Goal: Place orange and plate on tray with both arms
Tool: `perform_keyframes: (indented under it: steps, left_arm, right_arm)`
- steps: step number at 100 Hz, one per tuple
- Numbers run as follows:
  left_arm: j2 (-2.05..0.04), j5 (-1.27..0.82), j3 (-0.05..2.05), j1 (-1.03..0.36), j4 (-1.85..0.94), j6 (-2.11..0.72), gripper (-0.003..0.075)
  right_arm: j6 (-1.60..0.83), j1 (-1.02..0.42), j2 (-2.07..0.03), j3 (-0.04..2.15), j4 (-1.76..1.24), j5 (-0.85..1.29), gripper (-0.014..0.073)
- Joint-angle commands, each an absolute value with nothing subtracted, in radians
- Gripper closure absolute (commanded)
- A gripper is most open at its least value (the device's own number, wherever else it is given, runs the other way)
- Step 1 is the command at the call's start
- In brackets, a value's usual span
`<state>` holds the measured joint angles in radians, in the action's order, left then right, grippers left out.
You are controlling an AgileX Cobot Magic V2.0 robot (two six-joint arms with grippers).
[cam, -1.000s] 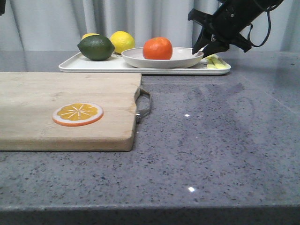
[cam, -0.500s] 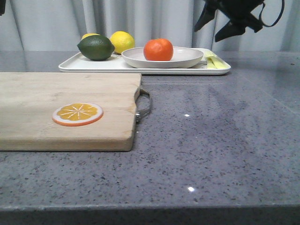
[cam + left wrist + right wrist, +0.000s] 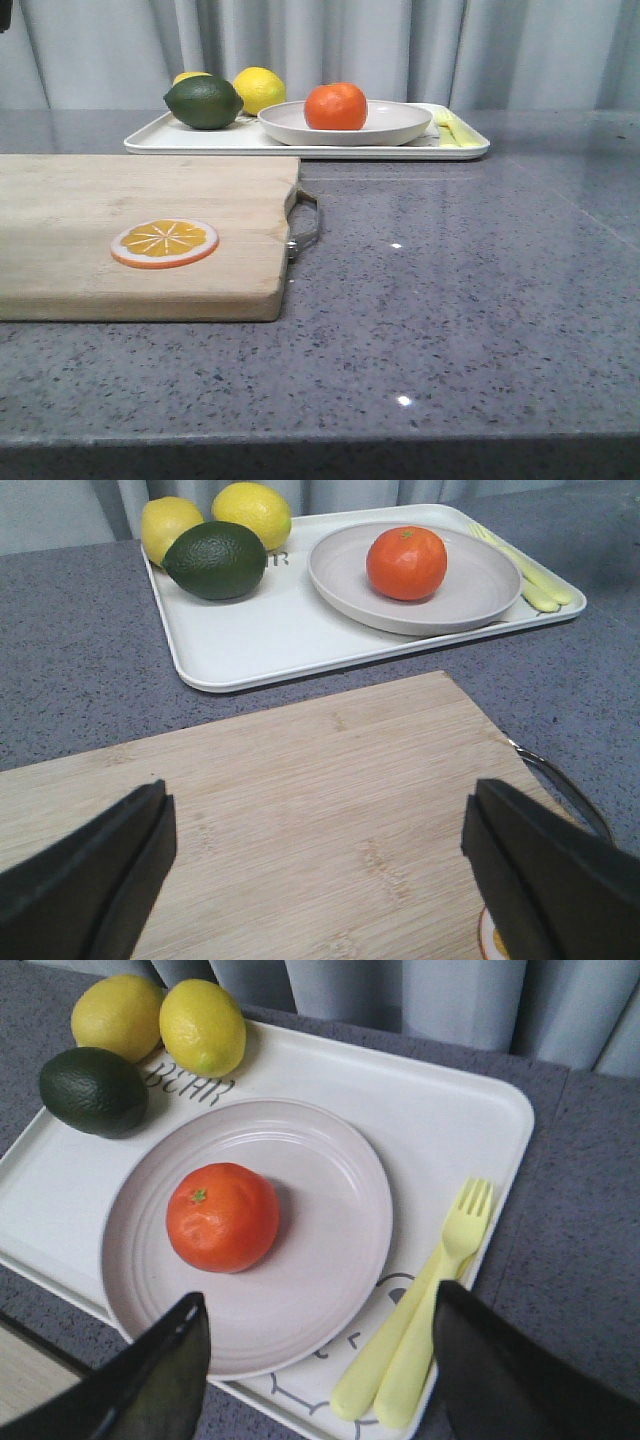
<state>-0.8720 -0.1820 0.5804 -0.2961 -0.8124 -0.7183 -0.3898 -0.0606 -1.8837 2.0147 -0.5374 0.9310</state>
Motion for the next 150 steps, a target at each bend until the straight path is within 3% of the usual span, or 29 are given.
perform_keyframes:
  steps: [1, 27, 70, 86, 106, 150]
  left_arm:
    - [-0.858, -0.129, 0.608, -0.296, -0.830, -0.709, 0.0154]
    - [-0.788, -0.127, 0.608, -0.296, -0.830, -0.709, 0.0154]
    - [-0.661, -0.212, 0.608, -0.296, -0.798, -0.709, 0.0154]
    - [-0.609, -0.236, 0.603, -0.296, -0.794, -0.709, 0.0155]
    - [-0.515, -0.191, 0.525, -0.296, -0.794, -0.704, 0.0156]
    - [-0.295, -0.182, 0.350, -0.296, -0.791, -0.670, 0.0156]
  right_arm:
    - [-0.408, -0.055, -1.764, 2.040, -0.517, 0.919, 0.0109]
    - [-0.481, -0.055, -1.487, 1.763, -0.487, 0.884, 0.0109]
    - [-0.544, -0.055, -0.828, 0.895, -0.486, 0.395, 0.0109]
    - [-0.545, -0.055, -0.601, 0.662, -0.473, 0.317, 0.0109]
    - [-0.545, -0.055, -0.432, 0.529, -0.458, 0.324, 0.0109]
    - [-0.560, -0.055, -0.315, 0.470, -0.455, 0.340, 0.0109]
